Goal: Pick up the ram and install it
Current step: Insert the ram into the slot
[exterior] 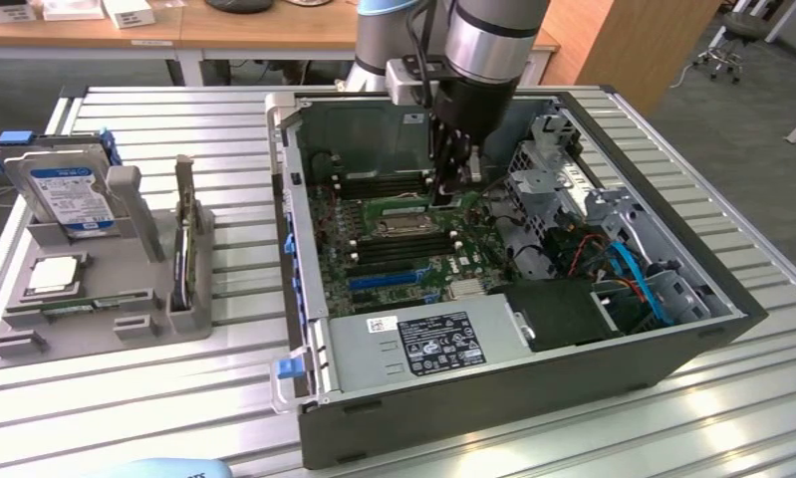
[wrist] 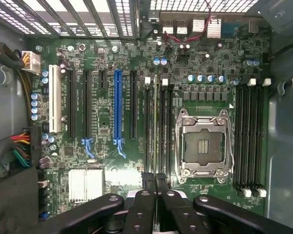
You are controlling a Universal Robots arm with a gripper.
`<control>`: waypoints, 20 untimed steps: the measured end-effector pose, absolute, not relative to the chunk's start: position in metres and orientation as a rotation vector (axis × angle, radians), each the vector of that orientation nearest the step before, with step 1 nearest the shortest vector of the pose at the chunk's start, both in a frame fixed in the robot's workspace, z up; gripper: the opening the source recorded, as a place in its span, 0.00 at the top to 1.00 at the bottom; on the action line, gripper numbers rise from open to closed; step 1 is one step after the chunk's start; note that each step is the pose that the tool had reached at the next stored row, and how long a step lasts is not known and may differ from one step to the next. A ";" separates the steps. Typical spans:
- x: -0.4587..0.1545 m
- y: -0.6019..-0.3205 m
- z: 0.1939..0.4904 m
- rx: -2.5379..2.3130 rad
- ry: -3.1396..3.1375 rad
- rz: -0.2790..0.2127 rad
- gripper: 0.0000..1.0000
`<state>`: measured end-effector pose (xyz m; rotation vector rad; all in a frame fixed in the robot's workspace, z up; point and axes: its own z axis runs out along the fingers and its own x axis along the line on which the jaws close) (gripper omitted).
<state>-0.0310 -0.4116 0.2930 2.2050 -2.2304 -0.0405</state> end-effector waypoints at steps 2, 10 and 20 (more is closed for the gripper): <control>-0.031 -0.412 0.290 2.205 -2.230 -0.040 0.88; -0.031 -0.412 0.280 2.205 -2.230 -0.040 0.88; -0.032 -0.412 0.270 2.204 -2.230 -0.039 0.88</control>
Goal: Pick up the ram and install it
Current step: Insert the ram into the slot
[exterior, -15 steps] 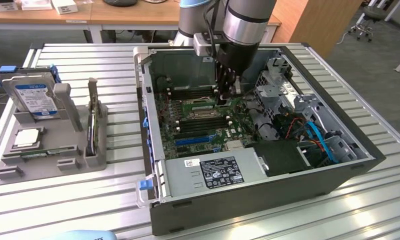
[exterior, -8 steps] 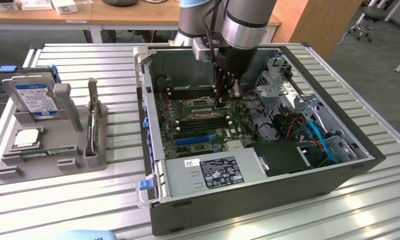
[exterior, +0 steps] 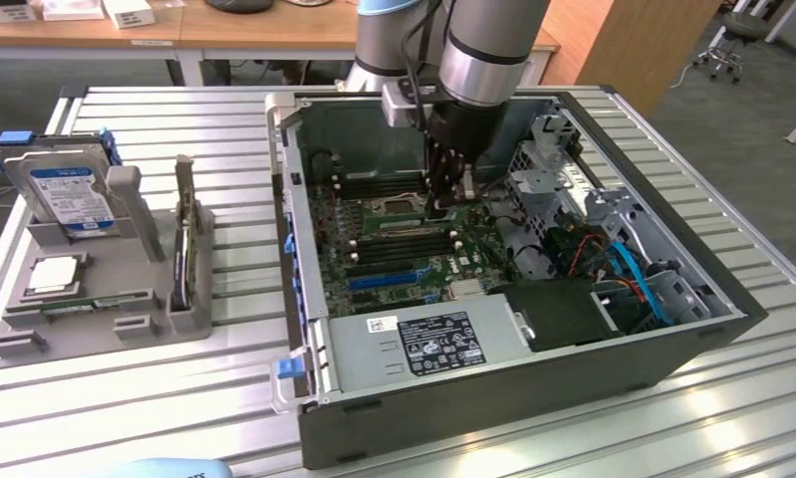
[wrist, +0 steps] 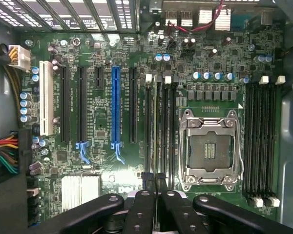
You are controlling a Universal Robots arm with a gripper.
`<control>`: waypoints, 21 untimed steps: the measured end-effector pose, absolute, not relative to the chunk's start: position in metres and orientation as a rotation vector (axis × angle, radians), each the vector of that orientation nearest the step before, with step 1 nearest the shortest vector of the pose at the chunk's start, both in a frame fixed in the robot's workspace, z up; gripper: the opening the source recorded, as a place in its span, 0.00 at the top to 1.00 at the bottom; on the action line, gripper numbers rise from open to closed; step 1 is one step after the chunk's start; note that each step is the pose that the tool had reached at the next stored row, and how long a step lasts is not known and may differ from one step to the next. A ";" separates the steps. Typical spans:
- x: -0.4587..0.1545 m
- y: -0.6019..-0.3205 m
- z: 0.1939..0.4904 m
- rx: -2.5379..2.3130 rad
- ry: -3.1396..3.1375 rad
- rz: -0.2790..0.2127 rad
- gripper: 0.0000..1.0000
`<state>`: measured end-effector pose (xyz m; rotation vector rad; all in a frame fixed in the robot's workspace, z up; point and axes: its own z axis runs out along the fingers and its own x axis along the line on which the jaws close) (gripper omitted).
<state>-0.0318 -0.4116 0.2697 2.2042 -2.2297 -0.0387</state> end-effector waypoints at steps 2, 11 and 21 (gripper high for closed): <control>-0.032 -0.412 0.268 2.204 -2.230 -0.039 0.88; -0.032 -0.412 0.260 2.204 -2.230 -0.039 0.88; -0.032 -0.412 0.253 2.204 -2.230 -0.038 0.88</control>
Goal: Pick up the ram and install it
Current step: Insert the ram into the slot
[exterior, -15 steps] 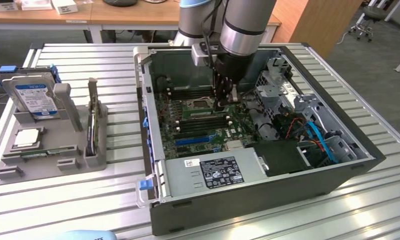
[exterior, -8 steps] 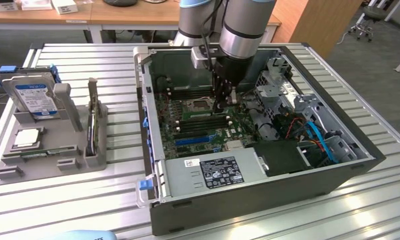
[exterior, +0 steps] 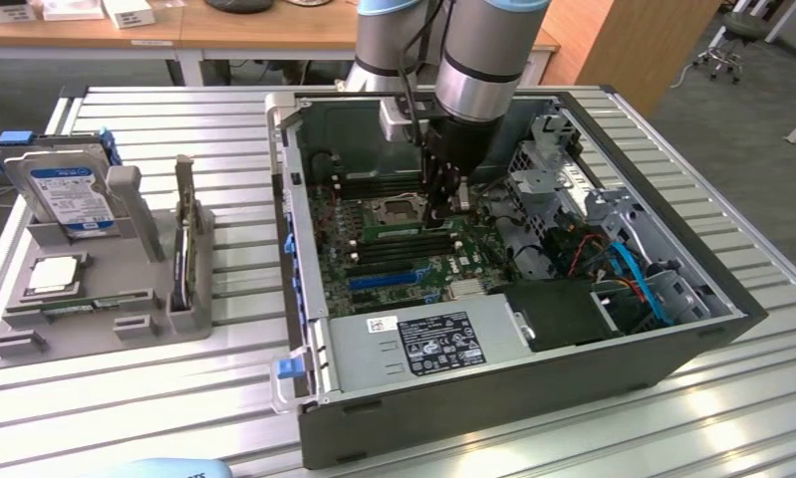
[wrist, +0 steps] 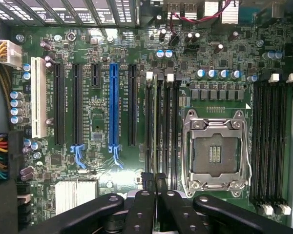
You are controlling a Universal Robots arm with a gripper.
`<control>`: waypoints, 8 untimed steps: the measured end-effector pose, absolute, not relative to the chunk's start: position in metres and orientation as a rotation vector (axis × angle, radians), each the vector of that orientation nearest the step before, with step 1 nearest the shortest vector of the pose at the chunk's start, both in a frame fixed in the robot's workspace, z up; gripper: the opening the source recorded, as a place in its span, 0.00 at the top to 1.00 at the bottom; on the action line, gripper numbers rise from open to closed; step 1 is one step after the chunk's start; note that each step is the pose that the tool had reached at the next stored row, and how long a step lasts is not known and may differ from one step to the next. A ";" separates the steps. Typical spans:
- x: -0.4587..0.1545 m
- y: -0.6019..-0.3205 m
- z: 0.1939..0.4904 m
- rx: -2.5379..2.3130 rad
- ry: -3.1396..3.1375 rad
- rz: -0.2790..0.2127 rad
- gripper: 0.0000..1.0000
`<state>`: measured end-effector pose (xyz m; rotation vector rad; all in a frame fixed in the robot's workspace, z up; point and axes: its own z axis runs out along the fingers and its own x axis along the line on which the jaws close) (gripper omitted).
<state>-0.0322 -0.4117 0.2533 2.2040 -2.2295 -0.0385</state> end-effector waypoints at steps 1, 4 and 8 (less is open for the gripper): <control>-0.032 -0.412 0.253 2.204 -2.229 -0.038 0.88; -0.032 -0.412 0.253 2.204 -2.230 -0.039 0.88; -0.032 -0.412 0.253 2.204 -2.230 -0.039 0.88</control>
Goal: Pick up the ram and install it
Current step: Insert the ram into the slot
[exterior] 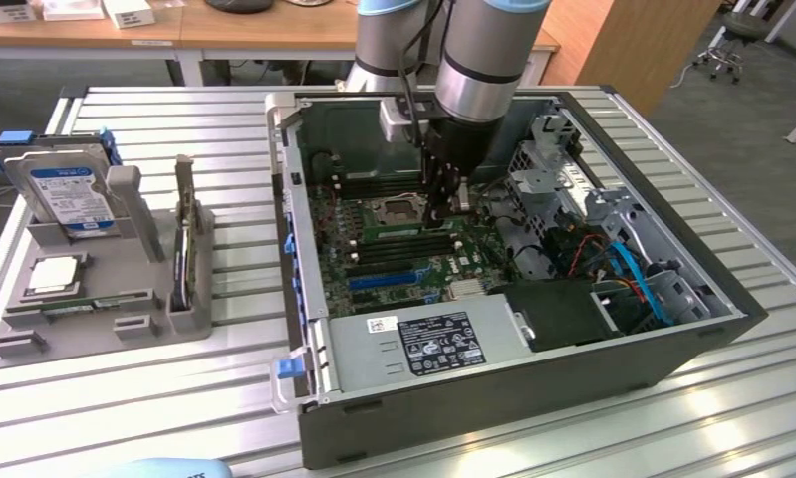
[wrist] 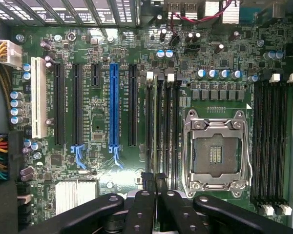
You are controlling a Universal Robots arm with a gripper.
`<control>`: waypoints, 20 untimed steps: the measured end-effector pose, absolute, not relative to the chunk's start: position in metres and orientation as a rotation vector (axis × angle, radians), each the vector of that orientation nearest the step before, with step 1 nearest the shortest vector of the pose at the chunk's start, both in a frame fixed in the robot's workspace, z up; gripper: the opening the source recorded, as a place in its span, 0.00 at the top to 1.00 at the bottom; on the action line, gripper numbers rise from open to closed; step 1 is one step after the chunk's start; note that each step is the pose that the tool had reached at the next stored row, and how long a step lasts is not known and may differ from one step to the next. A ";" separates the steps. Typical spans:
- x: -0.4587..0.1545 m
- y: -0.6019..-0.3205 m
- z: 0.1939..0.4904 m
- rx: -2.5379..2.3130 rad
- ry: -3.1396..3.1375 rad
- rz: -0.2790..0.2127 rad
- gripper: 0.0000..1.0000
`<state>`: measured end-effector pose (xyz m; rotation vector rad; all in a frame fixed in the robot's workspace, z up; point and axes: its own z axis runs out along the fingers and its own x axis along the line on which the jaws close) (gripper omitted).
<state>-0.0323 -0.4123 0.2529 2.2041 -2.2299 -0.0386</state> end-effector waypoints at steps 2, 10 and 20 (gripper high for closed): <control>-0.032 -0.412 0.253 2.204 -2.230 -0.039 0.88; -0.032 -0.413 0.249 2.204 -2.230 -0.038 0.88; -0.032 -0.415 0.247 2.204 -2.230 -0.039 0.88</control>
